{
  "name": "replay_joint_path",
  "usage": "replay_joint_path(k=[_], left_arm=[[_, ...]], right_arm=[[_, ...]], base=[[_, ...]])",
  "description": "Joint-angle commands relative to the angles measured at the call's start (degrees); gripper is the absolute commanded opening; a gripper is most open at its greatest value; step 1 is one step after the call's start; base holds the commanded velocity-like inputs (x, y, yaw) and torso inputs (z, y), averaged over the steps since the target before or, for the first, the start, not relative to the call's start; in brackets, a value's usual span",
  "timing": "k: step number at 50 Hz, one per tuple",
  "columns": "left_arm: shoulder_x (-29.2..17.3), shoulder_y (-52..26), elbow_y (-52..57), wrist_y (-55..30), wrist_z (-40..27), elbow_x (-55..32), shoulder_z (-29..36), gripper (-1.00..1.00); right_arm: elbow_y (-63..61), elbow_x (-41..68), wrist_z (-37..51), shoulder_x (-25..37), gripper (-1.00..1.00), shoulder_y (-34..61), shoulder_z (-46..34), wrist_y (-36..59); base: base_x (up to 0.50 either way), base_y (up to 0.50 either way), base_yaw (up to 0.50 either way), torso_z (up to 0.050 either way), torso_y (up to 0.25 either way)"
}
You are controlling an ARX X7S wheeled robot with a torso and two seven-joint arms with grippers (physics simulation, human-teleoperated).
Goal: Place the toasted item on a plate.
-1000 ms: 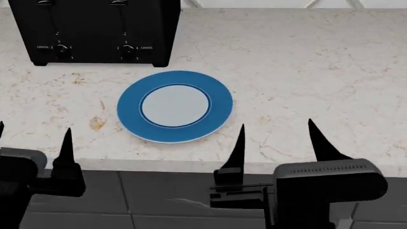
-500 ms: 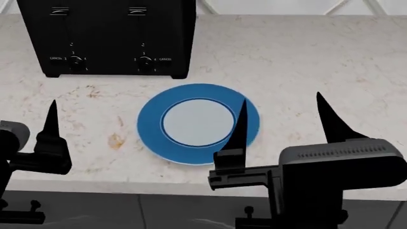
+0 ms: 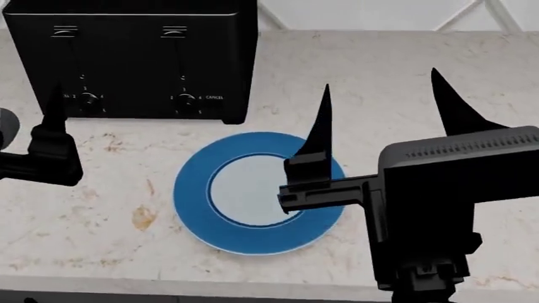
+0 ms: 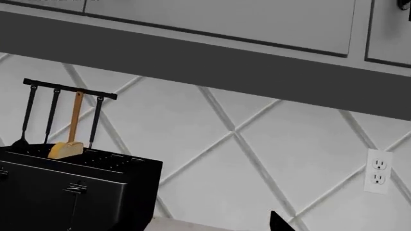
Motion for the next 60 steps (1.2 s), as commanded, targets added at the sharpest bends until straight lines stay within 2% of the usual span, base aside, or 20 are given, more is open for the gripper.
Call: replay_joint_path(k=[1,60], left_arm=[[-0.3,-2.7,0.0,-1.2,0.1,-0.5,-0.2,1.00],[-1.0,-5.2,1.1,-3.2,-0.6,-2.1,0.1,1.00]], right_arm=[[-0.9,0.8,-0.3,0.6,1.00,2.7,0.0,2.3],[-0.7,2.8,0.6,1.1,1.00,4.5,-0.3,2.2]], base=[[0.18,0.00,0.00,0.000,0.000],[0.20,0.00,0.00,0.000,0.000]])
